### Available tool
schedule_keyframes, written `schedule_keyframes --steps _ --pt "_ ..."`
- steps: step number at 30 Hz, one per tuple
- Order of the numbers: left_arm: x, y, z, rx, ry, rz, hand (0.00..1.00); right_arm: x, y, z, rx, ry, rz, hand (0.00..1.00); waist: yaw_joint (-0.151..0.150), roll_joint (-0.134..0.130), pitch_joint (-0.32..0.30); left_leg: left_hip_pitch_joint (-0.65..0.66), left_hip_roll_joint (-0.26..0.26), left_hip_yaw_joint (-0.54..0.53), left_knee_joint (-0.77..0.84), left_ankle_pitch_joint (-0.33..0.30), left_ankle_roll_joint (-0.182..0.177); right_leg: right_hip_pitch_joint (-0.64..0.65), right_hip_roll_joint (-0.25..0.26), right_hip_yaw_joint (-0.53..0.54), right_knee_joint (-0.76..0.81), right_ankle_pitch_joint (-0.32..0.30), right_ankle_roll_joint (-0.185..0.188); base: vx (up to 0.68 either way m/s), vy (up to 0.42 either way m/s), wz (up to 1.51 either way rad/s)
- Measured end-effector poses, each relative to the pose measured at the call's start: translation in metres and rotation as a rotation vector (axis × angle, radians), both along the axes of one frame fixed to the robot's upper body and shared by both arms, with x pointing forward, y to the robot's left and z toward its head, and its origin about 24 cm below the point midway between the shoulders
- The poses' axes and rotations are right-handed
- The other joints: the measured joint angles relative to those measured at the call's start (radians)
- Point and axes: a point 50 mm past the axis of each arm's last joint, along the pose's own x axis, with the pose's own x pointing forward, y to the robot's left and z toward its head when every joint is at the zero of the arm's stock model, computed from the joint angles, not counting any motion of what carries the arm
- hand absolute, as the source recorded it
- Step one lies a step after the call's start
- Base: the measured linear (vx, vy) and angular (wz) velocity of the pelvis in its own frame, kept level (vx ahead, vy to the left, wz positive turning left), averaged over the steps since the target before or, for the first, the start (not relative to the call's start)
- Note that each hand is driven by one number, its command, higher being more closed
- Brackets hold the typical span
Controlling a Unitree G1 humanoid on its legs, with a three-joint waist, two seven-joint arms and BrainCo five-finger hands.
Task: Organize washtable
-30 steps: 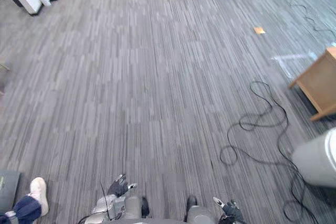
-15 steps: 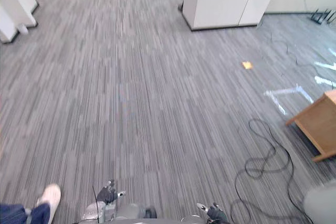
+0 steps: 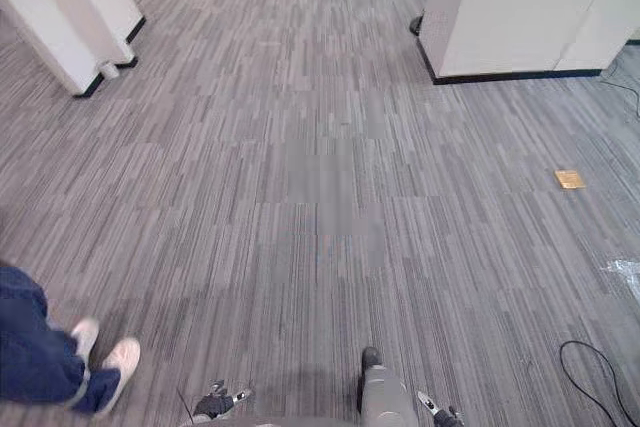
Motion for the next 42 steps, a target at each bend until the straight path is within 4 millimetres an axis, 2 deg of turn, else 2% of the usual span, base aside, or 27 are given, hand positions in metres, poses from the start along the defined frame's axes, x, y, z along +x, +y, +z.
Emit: schedule_keyframes --steps 2,5,6,7,8,10,12,14,18,19,20,23,25,26,27,29,30,31,32,33,34,36,37,38,40,41,42 --pt "0.007 0.011 0.005 0.011 -0.049 0.021 0.00 0.001 0.007 -0.001 0.009 0.012 0.054 0.00 0.027 -0.041 0.011 -0.098 -0.007 0.034 0.056 -0.095 0.008 0.138 -0.011 0.038 -0.073 -0.039 -0.018 0.85 -0.064 -0.39" --pt "0.012 0.016 0.009 -0.006 -0.099 0.084 0.00 0.017 0.011 0.000 0.007 -0.009 0.135 0.00 0.040 -0.054 0.014 -0.319 -0.077 0.050 -0.189 -0.204 -0.009 0.260 -0.051 0.078 -0.112 -0.145 0.013 0.62 0.094 -0.33" --pt "0.014 0.017 0.009 -0.006 -0.109 0.082 0.00 0.018 0.013 0.000 0.009 -0.001 0.160 0.00 0.059 -0.057 0.014 -0.375 -0.120 0.055 -0.393 -0.194 -0.025 0.294 -0.081 0.095 -0.118 -0.192 0.040 0.60 0.233 -0.45" --pt "0.014 0.016 0.010 -0.005 -0.112 0.075 0.00 0.018 0.014 -0.001 0.012 0.006 0.176 0.00 0.077 -0.048 0.011 -0.398 -0.140 0.045 -0.642 -0.141 -0.095 0.347 -0.101 0.108 -0.140 -0.232 0.057 0.61 0.259 -0.45" --pt "0.013 0.015 0.010 -0.007 -0.113 0.077 0.00 0.016 0.012 -0.001 0.004 0.014 0.179 0.00 0.082 -0.035 0.006 -0.416 -0.131 0.031 -0.712 -0.123 -0.119 0.373 -0.098 0.118 -0.157 -0.253 0.061 0.68 0.332 -0.50" --pt "0.006 0.021 0.009 0.003 -0.106 0.102 0.00 0.006 0.014 -0.003 0.011 0.045 0.172 0.00 0.102 -0.050 -0.023 -0.466 -0.135 0.046 -0.587 -0.032 -0.038 0.425 -0.129 0.165 -0.131 -0.319 0.016 0.77 0.382 -0.52" --pt "0.003 0.031 0.010 0.024 -0.101 0.138 0.00 0.000 0.028 -0.007 0.055 0.060 0.154 0.00 0.085 -0.119 -0.045 -0.431 -0.208 0.065 -0.594 -0.085 0.060 0.321 -0.176 0.187 0.134 -0.296 0.101 0.81 0.348 0.10" --pt "0.000 0.043 0.010 0.058 -0.085 0.144 0.00 0.000 0.039 -0.008 0.083 0.048 0.110 0.00 0.064 -0.176 -0.038 -0.290 -0.279 0.075 -0.645 -0.143 0.117 0.191 -0.166 0.270 0.573 -0.143 0.315 0.92 0.348 0.36" --pt "-0.006 0.040 0.007 0.081 -0.036 0.067 0.00 0.007 0.031 -0.005 0.053 0.010 0.142 0.00 0.044 -0.154 -0.016 0.032 -0.320 0.041 -0.801 -0.208 0.120 0.008 -0.142 0.110 0.995 -0.152 0.289 0.63 0.188 0.05" --pt "-0.001 0.032 0.006 0.078 -0.039 -0.005 0.00 0.010 0.026 -0.003 0.031 -0.006 0.148 0.00 0.030 -0.139 -0.016 0.120 -0.326 0.016 -0.884 -0.208 0.120 -0.075 -0.140 0.029 0.972 -0.192 0.219 0.72 0.134 0.46" --pt "0.006 0.023 0.006 0.069 -0.040 -0.071 0.00 0.011 0.023 -0.002 0.018 -0.013 0.145 0.00 0.011 -0.129 -0.008 0.186 -0.326 -0.016 -0.939 -0.208 0.120 -0.146 -0.137 -0.028 0.880 -0.238 0.161 0.72 0.111 0.57" --pt "0.011 0.017 0.005 0.062 -0.027 -0.132 0.00 -0.001 0.021 -0.003 0.020 0.011 0.122 0.00 -0.023 -0.122 0.003 0.288 -0.322 -0.089 -1.002 -0.225 0.093 -0.246 -0.135 -0.047 0.521 -0.238 0.135 0.61 0.005 0.91" --pt "0.015 0.015 0.005 0.074 -0.032 -0.165 0.00 -0.019 0.026 -0.006 0.046 0.057 0.073 0.00 -0.046 -0.131 0.020 0.388 -0.319 -0.134 -1.075 -0.288 0.093 -0.273 -0.195 -0.046 0.016 -0.069 0.182 0.78 -0.126 1.10" --pt "0.014 0.018 0.005 0.082 -0.027 -0.152 0.00 -0.021 0.028 -0.007 0.052 0.068 0.062 0.00 -0.047 -0.137 0.025 0.416 -0.317 -0.143 -1.085 -0.314 0.091 -0.297 -0.212 -0.041 0.000 -0.065 0.184 0.74 -0.211 0.83" --pt "-0.003 0.014 0.001 0.063 0.018 -0.094 0.00 -0.029 0.020 -0.006 0.046 0.089 0.021 0.00 -0.057 -0.087 0.005 0.462 -0.249 -0.157 -1.079 -0.372 0.078 -0.328 -0.173 -0.049 0.078 -0.068 0.134 0.85 -0.223 0.72" --pt "-0.021 0.011 -0.002 0.028 0.047 0.027 0.00 -0.042 0.015 -0.006 0.044 0.111 -0.038 0.00 -0.070 -0.049 -0.010 0.387 -0.180 -0.168 -0.766 -0.394 0.047 -0.300 -0.099 -0.034 0.170 0.034 0.071 0.90 -0.261 0.59" --pt "-0.018 0.010 -0.003 0.016 0.045 0.069 0.00 -0.041 0.007 -0.005 0.029 0.097 -0.078 0.00 -0.062 -0.029 -0.025 0.262 -0.135 -0.156 -0.475 -0.276 -0.002 -0.264 -0.063 -0.040 0.179 0.069 0.074 0.90 -0.341 -0.11" --pt "-0.019 0.006 -0.003 -0.004 0.036 0.128 0.00 -0.030 0.000 -0.002 0.008 0.068 -0.054 0.00 -0.048 -0.004 -0.007 0.173 -0.070 -0.076 -0.279 0.005 0.014 -0.199 -0.012 -0.020 0.160 0.038 0.047 1.10 -0.360 -0.56" --pt "-0.017 0.006 -0.002 -0.008 0.031 0.134 0.00 -0.022 0.002 -0.002 0.007 0.056 -0.016 0.00 -0.028 0.001 0.017 0.124 -0.023 -0.020 -0.163 0.147 0.038 -0.130 0.016 0.005 0.116 0.023 0.025 0.90 -0.248 -0.86" --pt "-0.012 0.007 -0.001 -0.006 0.019 0.122 0.00 -0.017 0.002 -0.001 0.006 0.045 -0.009 0.00 -0.024 0.002 0.032 0.087 -0.005 0.001 -0.079 0.080 0.054 -0.079 0.029 0.022 0.092 0.016 0.013 0.86 -0.173 -0.87" --pt "-0.004 0.014 0.001 0.014 -0.007 0.105 0.00 -0.006 0.005 -0.001 0.005 0.035 0.023 0.00 -0.009 -0.023 0.054 -0.006 -0.009 0.022 0.036 -0.069 0.043 0.048 0.036 0.062 0.032 -0.007 -0.020 0.80 -0.128 -0.63" --pt "0.006 0.025 0.007 0.053 -0.052 0.057 0.00 0.001 0.012 -0.002 0.009 0.032 0.085 0.00 0.011 -0.067 0.055 -0.135 -0.081 0.014 -0.019 -0.168 0.009 0.170 0.009 0.101 -0.025 -0.075 -0.053 0.90 -0.079 -0.54" --pt "0.011 0.028 0.010 0.059 -0.078 0.053 0.00 0.010 0.013 -0.001 0.007 0.016 0.122 0.00 0.024 -0.075 0.056 -0.239 -0.124 -0.004 -0.136 -0.207 -0.011 0.214 -0.005 0.122 -0.035 -0.129 -0.030 0.71 -0.004 -0.38" --pt "0.012 0.027 0.010 0.054 -0.084 0.059 0.00 0.014 0.012 0.000 0.004 0.008 0.128 0.00 0.024 -0.073 0.056 -0.283 -0.145 -0.017 -0.226 -0.209 -0.016 0.233 -0.008 0.128 -0.040 -0.153 -0.027 0.68 0.056 -0.31" --pt "0.010 0.027 0.009 0.043 -0.085 0.090 0.00 0.024 0.013 0.001 -0.001 -0.004 0.165 0.00 0.042 -0.060 0.053 -0.361 -0.197 -0.055 -0.623 -0.152 -0.094 0.303 -0.021 0.151 -0.054 -0.223 -0.015 0.61 0.129 -0.39" --pt "0.007 0.025 0.009 0.036 -0.080 0.096 0.00 0.022 0.011 0.001 -0.010 0.007 0.182 0.00 0.073 -0.032 0.043 -0.418 -0.182 -0.079 -0.751 -0.113 -0.160 0.343 -0.011 0.186 -0.066 -0.270 -0.006 0.73 0.260 -0.88" --pt "-0.010 0.024 0.005 0.033 -0.039 0.115 0.00 0.015 0.009 0.000 -0.016 0.032 0.194 0.00 0.093 -0.022 0.033 -0.461 -0.170 -0.095 -0.776 -0.111 -0.160 0.409 -0.016 0.226 -0.076 -0.324 -0.013 0.96 0.405 -1.17"
